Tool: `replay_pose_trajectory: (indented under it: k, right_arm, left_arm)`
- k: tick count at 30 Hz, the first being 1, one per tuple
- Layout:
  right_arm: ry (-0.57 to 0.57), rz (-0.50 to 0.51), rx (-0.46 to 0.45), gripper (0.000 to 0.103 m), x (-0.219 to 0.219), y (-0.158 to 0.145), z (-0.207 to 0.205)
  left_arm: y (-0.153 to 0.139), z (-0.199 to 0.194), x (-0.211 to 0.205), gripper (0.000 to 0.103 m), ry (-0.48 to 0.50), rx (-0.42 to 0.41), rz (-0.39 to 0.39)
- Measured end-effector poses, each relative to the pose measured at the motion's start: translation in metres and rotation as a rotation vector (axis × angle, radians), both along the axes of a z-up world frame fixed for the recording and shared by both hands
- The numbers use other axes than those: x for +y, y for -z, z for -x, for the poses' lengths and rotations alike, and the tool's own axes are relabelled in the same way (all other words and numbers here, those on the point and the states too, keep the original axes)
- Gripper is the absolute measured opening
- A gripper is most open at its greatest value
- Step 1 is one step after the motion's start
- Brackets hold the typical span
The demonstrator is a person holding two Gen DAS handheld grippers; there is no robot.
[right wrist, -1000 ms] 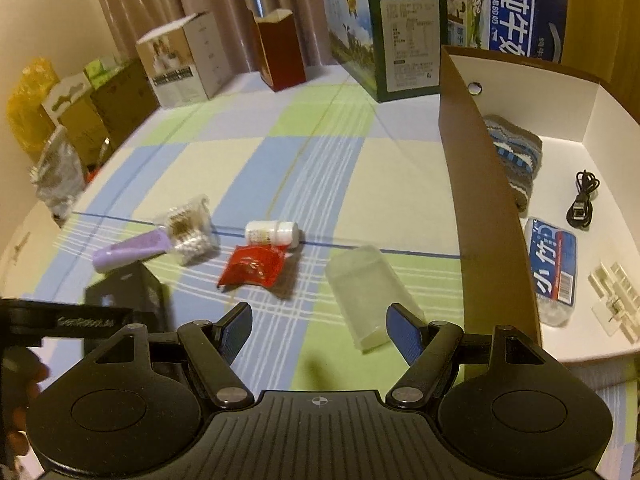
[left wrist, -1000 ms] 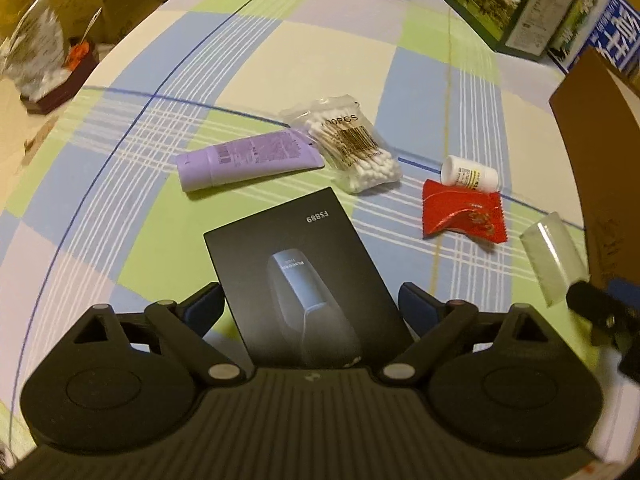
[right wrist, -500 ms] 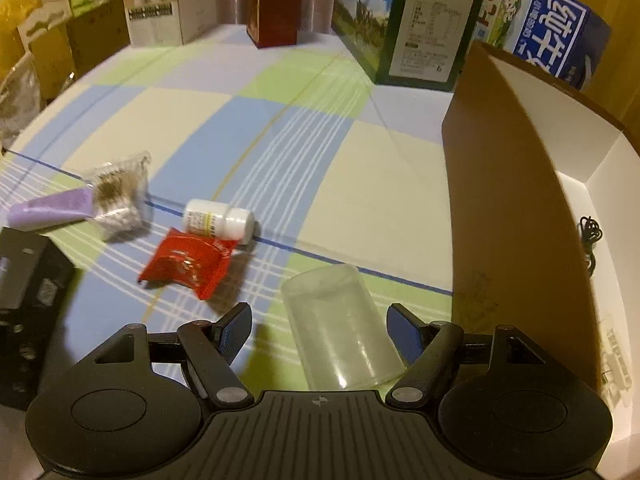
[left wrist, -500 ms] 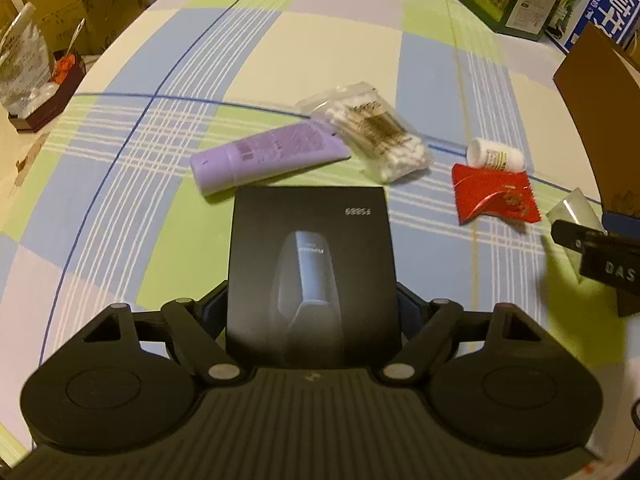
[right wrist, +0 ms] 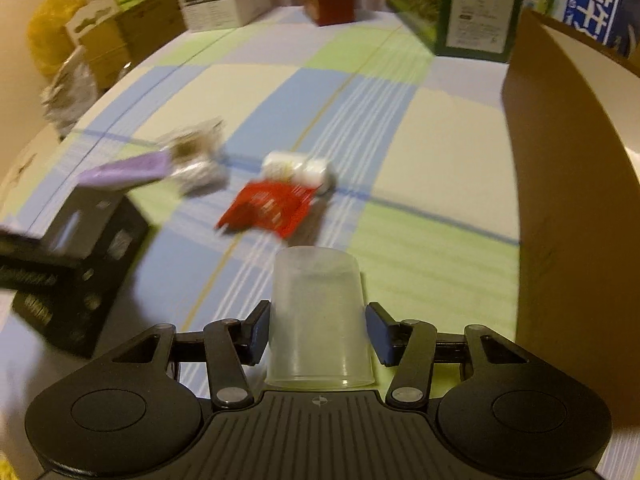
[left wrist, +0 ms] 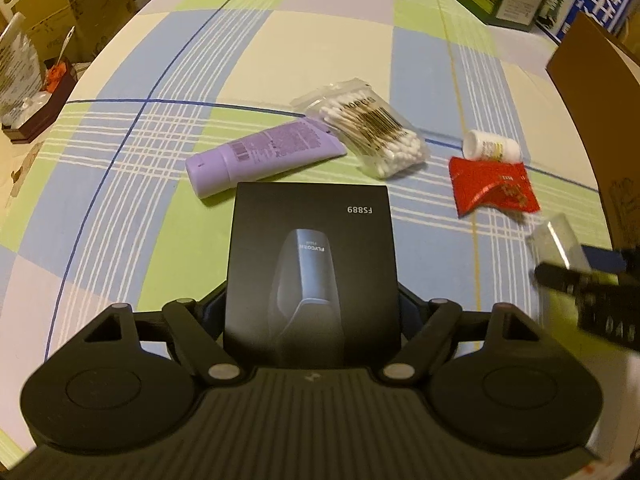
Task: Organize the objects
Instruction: 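Lift the black box and clear cup and carry both toward the brown box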
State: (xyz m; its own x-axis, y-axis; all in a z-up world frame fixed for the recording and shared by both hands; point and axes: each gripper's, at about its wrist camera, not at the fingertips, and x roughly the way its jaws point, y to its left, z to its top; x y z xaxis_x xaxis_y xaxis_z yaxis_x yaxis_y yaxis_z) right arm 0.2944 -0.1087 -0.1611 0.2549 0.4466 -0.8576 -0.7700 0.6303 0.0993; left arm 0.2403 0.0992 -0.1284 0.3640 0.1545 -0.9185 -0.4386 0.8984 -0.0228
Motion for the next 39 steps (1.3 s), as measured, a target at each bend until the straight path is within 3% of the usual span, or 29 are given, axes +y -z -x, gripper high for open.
replay_pose_trajectory:
  k: [14,20,24,39]
  right_arm:
    - [0.037,-0.005,0.084,0.049,-0.037,-0.001,0.03]
    - [0.072,-0.037,0.056,0.055,-0.034,0.002,0.029]
    - [0.047,-0.004,0.022,0.049,-0.028,0.002,0.033]
    - [0.055,-0.021,0.029,0.049,-0.037,-0.007,0.049]
  left_arm:
    - [0.0,0.038,-0.042,0.078,0.105,0.045,0.036]
    - [0.003,0.034,-0.042,0.078,0.108,0.051,0.014]
    - [0.006,0.032,-0.046,0.077,0.121,0.06,-0.016]
    - [-0.001,0.046,-0.058,0.076,0.149,0.038,-0.016]
